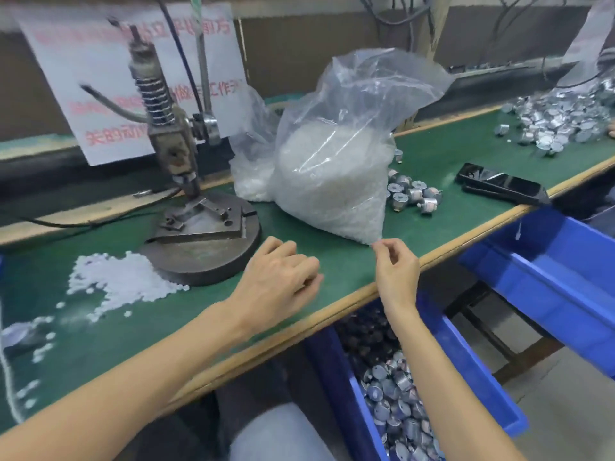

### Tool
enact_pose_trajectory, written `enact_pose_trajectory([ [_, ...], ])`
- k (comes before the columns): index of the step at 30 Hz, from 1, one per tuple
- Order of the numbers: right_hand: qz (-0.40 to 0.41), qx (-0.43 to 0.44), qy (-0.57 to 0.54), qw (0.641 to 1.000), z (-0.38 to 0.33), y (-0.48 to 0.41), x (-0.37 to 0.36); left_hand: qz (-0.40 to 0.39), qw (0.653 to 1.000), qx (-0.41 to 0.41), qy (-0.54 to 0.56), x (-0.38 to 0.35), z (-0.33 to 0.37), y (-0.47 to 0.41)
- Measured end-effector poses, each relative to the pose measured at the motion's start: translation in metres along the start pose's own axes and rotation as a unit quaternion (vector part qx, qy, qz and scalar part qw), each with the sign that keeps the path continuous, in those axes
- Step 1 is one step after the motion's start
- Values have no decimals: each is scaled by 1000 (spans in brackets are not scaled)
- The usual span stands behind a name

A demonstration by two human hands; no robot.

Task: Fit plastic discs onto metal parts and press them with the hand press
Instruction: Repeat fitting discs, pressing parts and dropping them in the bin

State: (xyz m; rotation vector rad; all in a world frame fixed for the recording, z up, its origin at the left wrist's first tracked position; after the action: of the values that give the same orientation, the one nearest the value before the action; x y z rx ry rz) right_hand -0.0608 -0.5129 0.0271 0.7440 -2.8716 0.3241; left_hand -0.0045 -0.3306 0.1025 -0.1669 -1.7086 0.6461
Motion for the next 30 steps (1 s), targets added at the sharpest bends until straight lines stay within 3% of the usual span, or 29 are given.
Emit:
enact_pose_trajectory([
  [6, -203, 101, 14, 974, -74, 37, -124, -49, 988, 59, -137, 50, -81, 40],
  [10, -312, 160, 81, 933, -115, 72, -200, -143, 934, 169, -279, 84, -133, 75],
  [12, -360, 198, 91, 907, -140, 96, -235, -204, 899, 255, -291, 98, -166, 101],
  [14, -407, 241, 93, 876, -167, 125, -266, -213, 878, 312, -295, 121, -190, 125],
  [23, -534, 410, 50, 738, -275, 270, -358, -237, 777, 460, -357, 210, -255, 248],
  [27, -578, 464, 35, 671, -297, 328, -382, -288, 737, 511, -335, 210, -275, 308],
  [30, -610, 472, 85, 631, -298, 354, -408, -335, 717, 526, -313, 198, -284, 341],
])
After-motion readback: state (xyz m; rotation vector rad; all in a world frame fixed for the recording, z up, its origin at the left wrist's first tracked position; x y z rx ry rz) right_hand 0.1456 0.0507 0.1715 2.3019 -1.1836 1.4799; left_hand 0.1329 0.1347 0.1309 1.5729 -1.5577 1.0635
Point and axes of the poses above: each hand's wrist, its own y-axis away from the middle knuckle, its own x-axis out of the back of the hand, z = x × y, the point moved 7 cm from there along -y, towards the middle knuckle, and after that the axes turned 1 degree about -y, right-handed, at the moved point
